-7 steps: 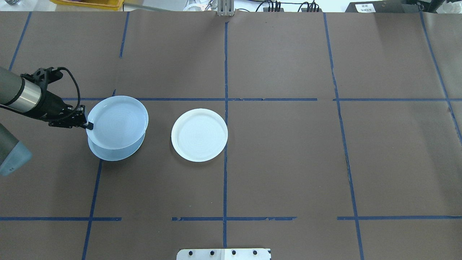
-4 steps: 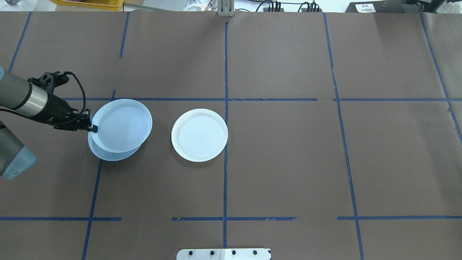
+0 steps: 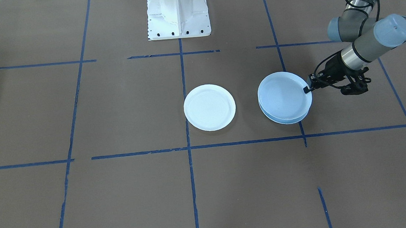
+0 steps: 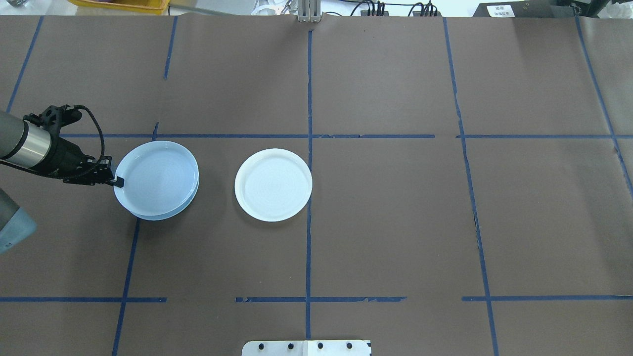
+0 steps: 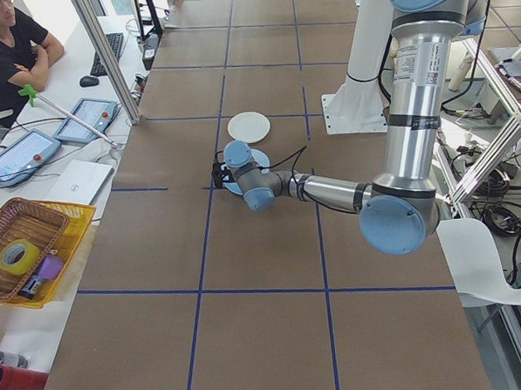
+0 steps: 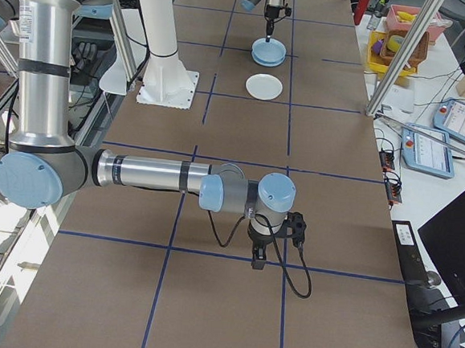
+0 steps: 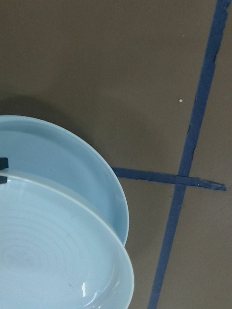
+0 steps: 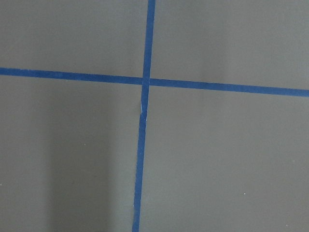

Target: Stack plate in center

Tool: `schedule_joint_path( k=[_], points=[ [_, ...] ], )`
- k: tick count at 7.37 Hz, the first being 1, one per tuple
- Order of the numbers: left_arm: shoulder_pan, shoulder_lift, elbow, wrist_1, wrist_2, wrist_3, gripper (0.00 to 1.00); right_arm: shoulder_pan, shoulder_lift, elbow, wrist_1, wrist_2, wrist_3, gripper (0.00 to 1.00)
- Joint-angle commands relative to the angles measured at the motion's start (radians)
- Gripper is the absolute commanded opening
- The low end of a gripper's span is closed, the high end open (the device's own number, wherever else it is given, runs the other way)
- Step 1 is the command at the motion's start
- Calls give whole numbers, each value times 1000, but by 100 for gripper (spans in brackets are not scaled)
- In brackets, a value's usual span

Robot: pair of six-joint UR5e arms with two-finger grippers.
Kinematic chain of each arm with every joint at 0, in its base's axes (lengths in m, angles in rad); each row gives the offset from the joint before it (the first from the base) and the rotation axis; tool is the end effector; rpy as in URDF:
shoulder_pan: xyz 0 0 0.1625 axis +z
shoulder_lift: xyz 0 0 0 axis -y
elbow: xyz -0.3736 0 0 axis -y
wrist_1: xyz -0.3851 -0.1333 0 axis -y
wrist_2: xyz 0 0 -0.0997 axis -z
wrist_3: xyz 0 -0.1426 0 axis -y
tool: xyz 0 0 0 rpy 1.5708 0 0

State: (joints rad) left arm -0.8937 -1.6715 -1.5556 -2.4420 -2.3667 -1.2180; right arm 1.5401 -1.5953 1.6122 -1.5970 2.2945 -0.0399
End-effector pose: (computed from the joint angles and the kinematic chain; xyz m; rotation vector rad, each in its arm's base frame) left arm 0.3265 -0.4563 0.4773 -0.0670 1.1545 -0.0989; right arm 0.0243 -0.4756 0.6373 -0.0056 -0.7239 -0.0641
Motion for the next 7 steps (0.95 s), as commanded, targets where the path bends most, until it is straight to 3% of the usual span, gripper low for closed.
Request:
schedule_joint_path(
  k=[1, 2, 3, 4, 5, 6, 7],
  points=[
    [4, 1, 15, -2, 1, 0, 0, 0, 0, 0, 0, 0, 0, 100],
    [4, 1, 14, -2, 0, -1, 99, 0, 0, 0, -1, 0, 0, 100],
    [2, -1, 8, -2, -2, 0, 100, 0, 0, 0, 0, 0, 0, 100],
    [-11, -4, -9, 7, -38, -1, 100, 0, 0, 0, 0, 0, 0, 100],
    [-96, -8, -17, 15, -146, -2, 100, 0, 0, 0, 0, 0, 0, 100],
    [-129, -10, -38, 17, -189, -2, 100, 0, 0, 0, 0, 0, 0, 100],
    [-123, -17, -84, 44, -187, -6, 100, 0, 0, 0, 0, 0, 0, 100]
  ],
)
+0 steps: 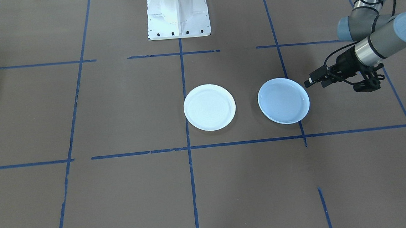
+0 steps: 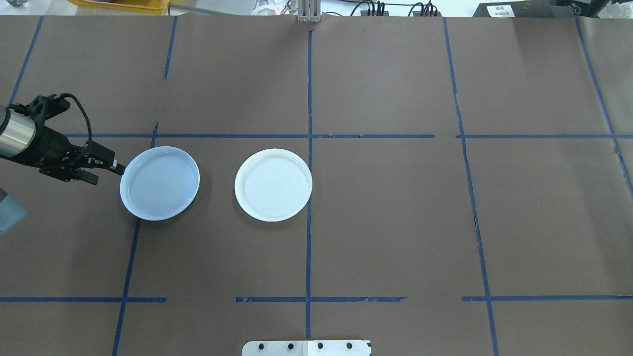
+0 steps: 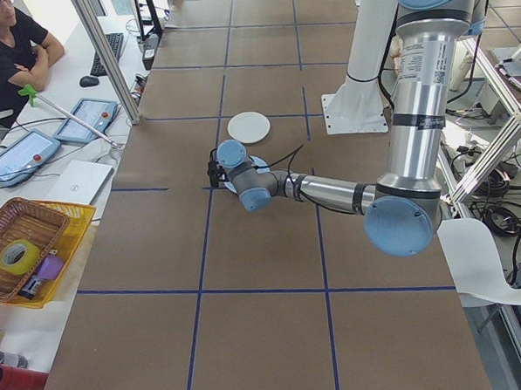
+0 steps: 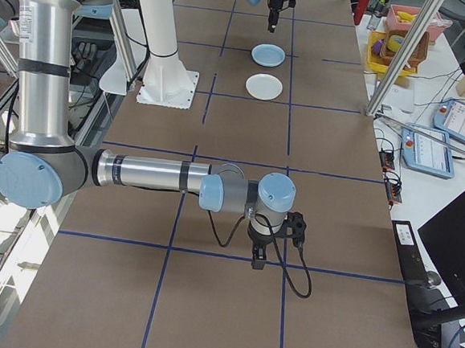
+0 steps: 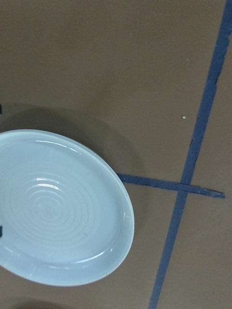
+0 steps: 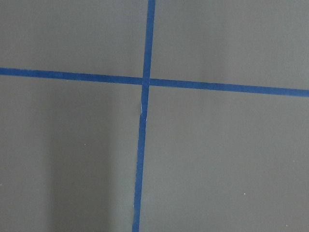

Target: Stack plate in center

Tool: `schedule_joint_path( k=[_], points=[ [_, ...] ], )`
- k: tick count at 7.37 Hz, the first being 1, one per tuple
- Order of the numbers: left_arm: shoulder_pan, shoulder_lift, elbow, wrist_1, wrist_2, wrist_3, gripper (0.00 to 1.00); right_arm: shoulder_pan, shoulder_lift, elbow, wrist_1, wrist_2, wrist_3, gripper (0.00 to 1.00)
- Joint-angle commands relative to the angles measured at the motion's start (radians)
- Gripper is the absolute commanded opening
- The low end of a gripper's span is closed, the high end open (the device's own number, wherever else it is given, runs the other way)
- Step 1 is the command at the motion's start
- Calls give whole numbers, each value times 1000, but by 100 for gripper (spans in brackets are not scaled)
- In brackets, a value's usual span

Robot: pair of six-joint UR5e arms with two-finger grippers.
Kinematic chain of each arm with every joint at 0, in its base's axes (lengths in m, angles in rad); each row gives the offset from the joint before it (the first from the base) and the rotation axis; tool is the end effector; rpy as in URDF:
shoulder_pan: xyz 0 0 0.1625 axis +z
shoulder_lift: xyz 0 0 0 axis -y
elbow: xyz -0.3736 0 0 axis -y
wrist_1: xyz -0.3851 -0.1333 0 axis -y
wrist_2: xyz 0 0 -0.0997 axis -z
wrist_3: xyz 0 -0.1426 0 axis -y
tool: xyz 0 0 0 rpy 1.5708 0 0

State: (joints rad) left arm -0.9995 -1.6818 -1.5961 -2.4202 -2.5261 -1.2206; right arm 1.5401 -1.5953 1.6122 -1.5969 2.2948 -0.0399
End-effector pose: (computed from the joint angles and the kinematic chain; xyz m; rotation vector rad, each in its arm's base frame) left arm 0.2814 -0.4689 0.4438 -0.1147 1.2415 -0.0928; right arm 0.0243 -0.4756 0.6372 -0.0055 -0.7242 -0.0642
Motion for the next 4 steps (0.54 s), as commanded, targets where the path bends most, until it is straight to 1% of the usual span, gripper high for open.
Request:
schedule_joint_path(
  k=[1, 2, 3, 4],
  points=[
    [-8, -15, -104, 56, -14, -5, 100, 0, 0, 0, -1, 0, 0, 100],
    [24, -16, -166, 96, 31, -8, 100, 0, 0, 0, 0, 0, 0, 100],
    [110, -30, -241, 196, 167, -8, 100, 0, 0, 0, 0, 0, 0, 100],
    [208, -94, -321, 395, 308, -8, 100, 0, 0, 0, 0, 0, 0, 100]
  ],
)
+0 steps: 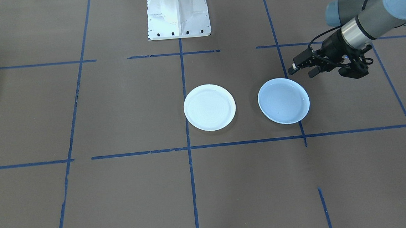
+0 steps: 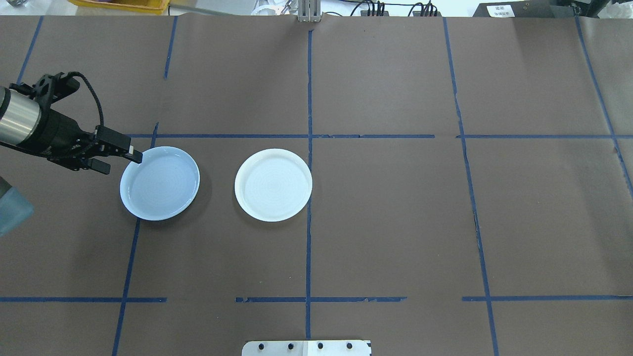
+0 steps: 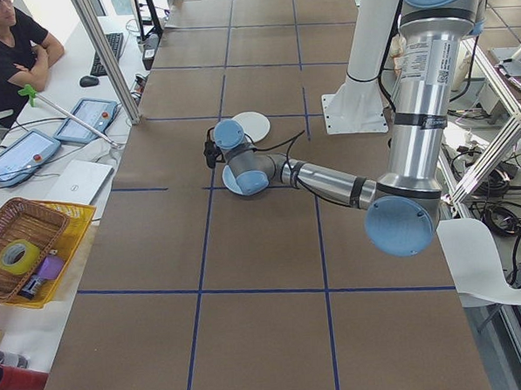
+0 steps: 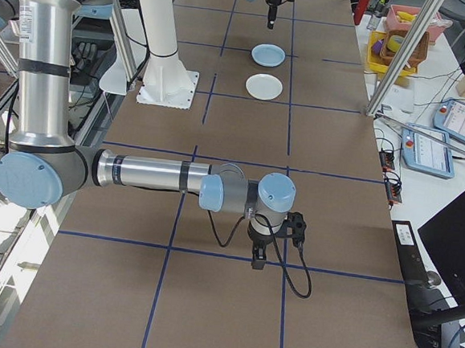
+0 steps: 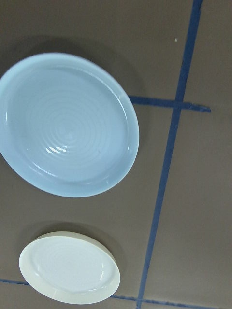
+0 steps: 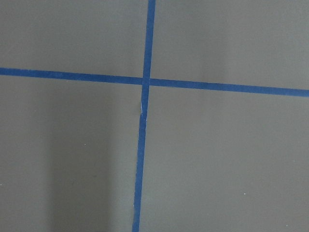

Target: Stack plate in center

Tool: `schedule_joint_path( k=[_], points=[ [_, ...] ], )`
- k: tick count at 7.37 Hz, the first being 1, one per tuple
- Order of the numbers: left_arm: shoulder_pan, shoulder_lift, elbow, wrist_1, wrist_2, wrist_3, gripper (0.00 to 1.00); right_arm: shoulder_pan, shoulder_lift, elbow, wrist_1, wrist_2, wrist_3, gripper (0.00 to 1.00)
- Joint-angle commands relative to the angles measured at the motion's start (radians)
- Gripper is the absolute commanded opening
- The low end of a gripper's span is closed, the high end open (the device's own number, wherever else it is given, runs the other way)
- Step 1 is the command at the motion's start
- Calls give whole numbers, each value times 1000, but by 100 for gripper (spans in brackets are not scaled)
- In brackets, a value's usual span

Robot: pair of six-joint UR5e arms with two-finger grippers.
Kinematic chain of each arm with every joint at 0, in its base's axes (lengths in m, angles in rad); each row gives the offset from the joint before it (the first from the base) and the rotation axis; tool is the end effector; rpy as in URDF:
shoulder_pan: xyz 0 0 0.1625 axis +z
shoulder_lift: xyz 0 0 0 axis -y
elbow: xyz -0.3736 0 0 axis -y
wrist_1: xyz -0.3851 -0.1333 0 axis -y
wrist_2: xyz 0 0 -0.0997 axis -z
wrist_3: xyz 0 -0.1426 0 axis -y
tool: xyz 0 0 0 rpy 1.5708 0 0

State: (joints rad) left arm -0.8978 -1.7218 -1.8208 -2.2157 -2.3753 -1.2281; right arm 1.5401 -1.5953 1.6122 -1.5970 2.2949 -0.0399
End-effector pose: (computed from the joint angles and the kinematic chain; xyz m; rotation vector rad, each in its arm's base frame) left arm 0.3166 -0.4462 0.3448 -0.0189 1.2160 -0.0647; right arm 0.0242 -0.4756 0.6372 -0.0056 -0.7243 -0.0641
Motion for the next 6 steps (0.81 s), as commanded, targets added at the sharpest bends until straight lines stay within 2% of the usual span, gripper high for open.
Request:
schedule_joint_path(
  k=[1, 2, 3, 4, 6],
  points=[
    [155, -191, -104, 393, 242, -1, 100, 0, 0, 0, 0, 0, 0, 100],
    [221, -267, -95, 498, 322, 2, 100, 0, 0, 0, 0, 0, 0, 100],
    [243, -269, -80, 489, 335, -4, 100, 0, 0, 0, 0, 0, 0, 100],
    [252, -271, -45, 460, 335, -8, 100, 0, 0, 0, 0, -2, 0, 100],
    [279, -278, 108, 267, 335, -81, 100, 0, 0, 0, 0, 0, 0, 100]
  ],
)
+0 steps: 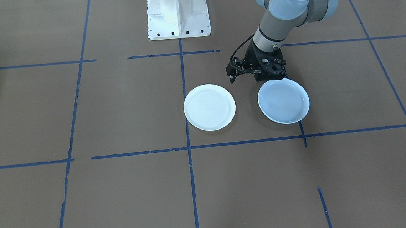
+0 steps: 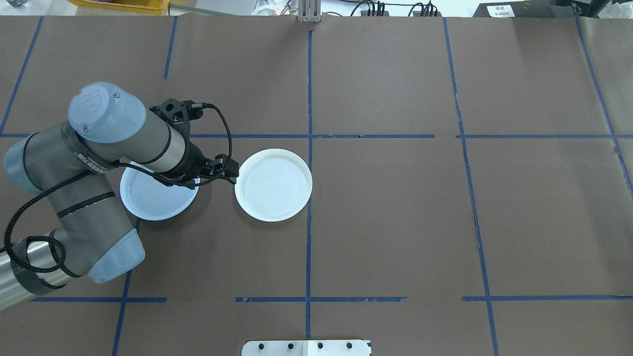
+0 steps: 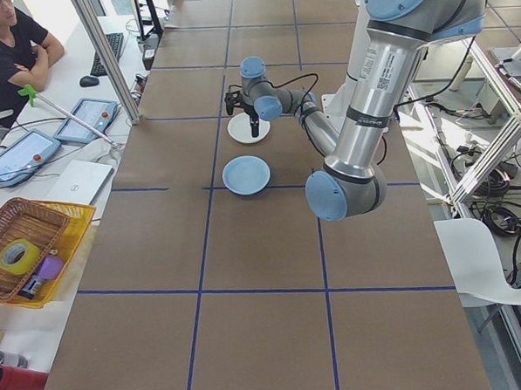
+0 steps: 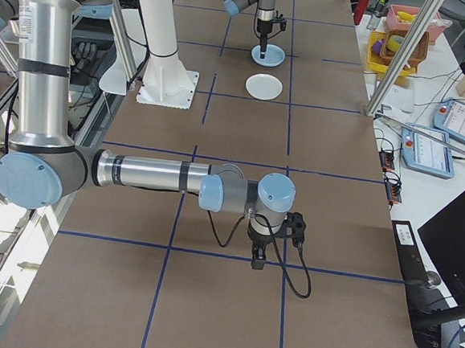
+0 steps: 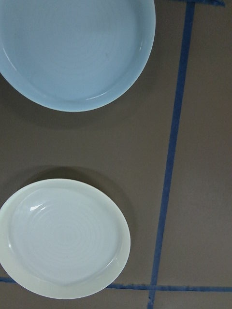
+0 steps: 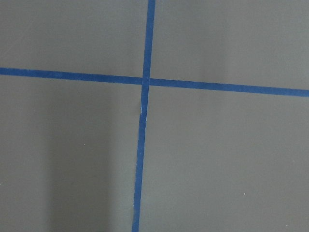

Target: Stack plate in center

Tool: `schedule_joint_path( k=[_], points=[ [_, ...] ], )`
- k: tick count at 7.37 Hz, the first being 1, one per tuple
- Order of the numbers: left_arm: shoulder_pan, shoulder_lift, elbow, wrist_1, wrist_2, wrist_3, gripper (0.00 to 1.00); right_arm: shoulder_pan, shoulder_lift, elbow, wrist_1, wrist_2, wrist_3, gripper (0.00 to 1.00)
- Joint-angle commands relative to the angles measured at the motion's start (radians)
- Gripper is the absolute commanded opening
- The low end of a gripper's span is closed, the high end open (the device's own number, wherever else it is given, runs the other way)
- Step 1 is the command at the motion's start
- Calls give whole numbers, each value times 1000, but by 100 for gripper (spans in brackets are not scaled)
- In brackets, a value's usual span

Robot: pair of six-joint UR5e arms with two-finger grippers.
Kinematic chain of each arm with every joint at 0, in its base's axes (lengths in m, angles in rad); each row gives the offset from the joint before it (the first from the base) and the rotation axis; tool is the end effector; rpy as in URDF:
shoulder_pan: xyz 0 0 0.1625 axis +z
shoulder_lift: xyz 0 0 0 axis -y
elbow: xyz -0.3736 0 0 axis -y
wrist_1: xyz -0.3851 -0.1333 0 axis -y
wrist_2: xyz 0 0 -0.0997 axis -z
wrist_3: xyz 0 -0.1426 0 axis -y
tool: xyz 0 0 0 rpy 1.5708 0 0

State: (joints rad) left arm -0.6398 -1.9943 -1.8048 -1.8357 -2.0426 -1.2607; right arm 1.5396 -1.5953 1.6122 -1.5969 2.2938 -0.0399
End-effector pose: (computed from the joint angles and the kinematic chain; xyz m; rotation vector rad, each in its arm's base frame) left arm 0.4563 -0.4250 0.2650 0.0245 1.0029 -0.0841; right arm 0.0241 -0.4756 0.6373 -0.0057 -0.7232 -0.0646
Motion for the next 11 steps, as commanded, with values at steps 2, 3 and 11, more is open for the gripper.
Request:
schedule_joint_path(
  k=[2, 3, 11],
  points=[
    [42, -61, 211, -192, 2, -92, 94, 1, 0, 0, 0, 1, 0, 100],
    [42, -81, 240, -192, 2, -92, 87, 1, 0, 0, 0, 1, 0, 100],
    [42, -92, 274, -195, 2, -86, 34, 1, 0, 0, 0, 1, 0, 100]
  ],
)
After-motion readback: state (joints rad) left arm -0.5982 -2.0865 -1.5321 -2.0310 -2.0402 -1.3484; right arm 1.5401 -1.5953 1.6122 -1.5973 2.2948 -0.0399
